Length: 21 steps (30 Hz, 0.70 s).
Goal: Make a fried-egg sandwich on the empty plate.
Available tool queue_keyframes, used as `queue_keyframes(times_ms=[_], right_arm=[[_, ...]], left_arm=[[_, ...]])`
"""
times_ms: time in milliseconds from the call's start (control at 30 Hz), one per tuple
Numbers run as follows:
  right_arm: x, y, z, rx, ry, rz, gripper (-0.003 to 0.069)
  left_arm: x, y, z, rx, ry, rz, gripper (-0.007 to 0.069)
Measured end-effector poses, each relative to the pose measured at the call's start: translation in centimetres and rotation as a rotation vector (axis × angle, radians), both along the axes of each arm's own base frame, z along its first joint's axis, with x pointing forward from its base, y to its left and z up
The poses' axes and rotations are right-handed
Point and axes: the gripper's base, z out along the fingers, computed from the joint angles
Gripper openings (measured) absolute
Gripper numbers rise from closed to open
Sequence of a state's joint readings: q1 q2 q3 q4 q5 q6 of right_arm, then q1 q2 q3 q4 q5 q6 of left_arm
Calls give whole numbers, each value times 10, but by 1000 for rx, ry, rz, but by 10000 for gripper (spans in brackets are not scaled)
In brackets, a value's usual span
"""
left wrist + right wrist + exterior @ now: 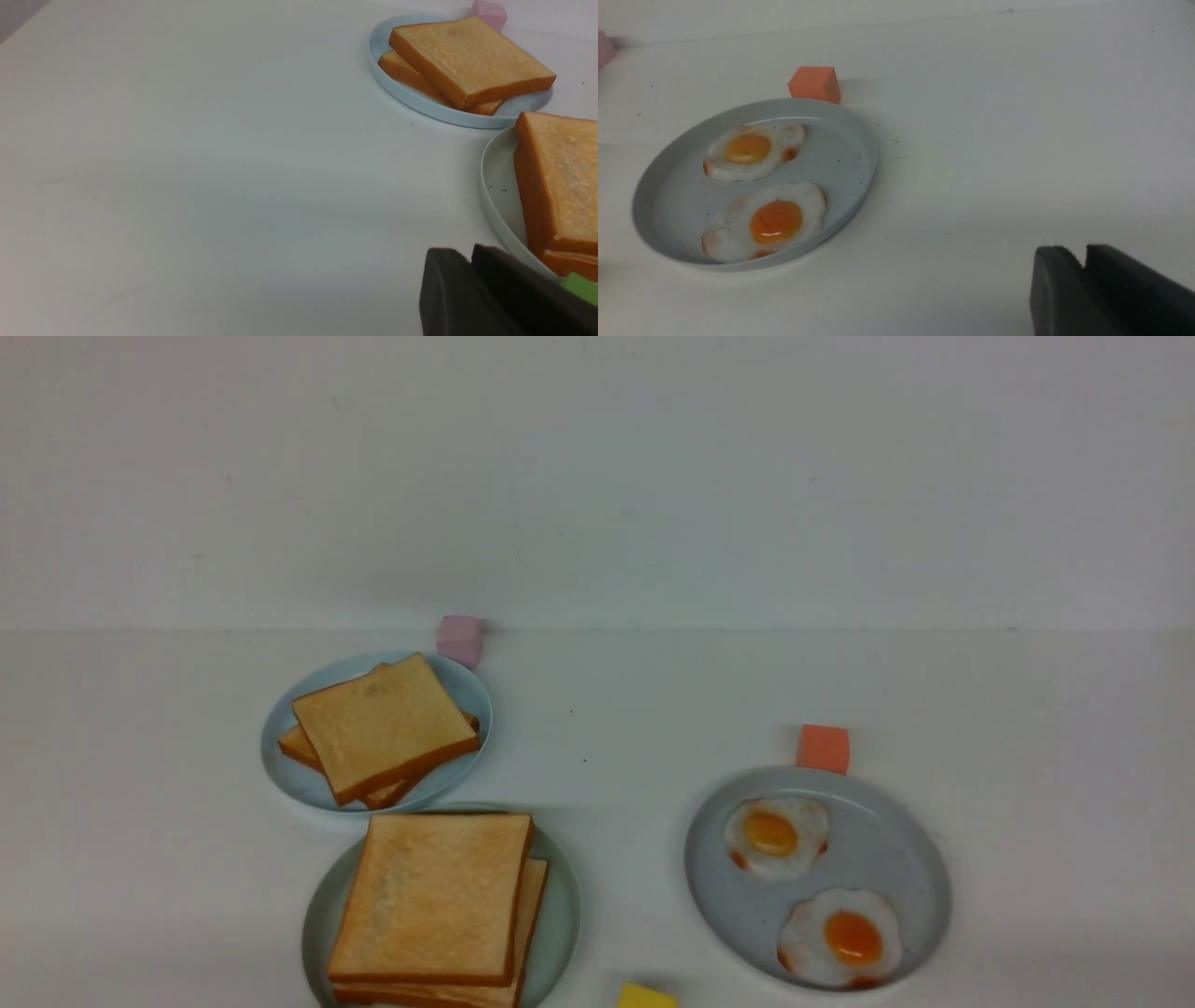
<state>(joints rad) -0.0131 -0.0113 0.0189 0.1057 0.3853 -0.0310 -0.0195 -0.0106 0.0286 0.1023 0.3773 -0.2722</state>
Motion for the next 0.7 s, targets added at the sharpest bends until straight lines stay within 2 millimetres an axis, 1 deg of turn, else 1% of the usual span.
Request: queue_keyframes(times_ms=[700], right_arm=[[0, 0, 0, 1, 0, 0, 137]], left_arm=[[0, 0, 0, 0, 0, 0, 81]])
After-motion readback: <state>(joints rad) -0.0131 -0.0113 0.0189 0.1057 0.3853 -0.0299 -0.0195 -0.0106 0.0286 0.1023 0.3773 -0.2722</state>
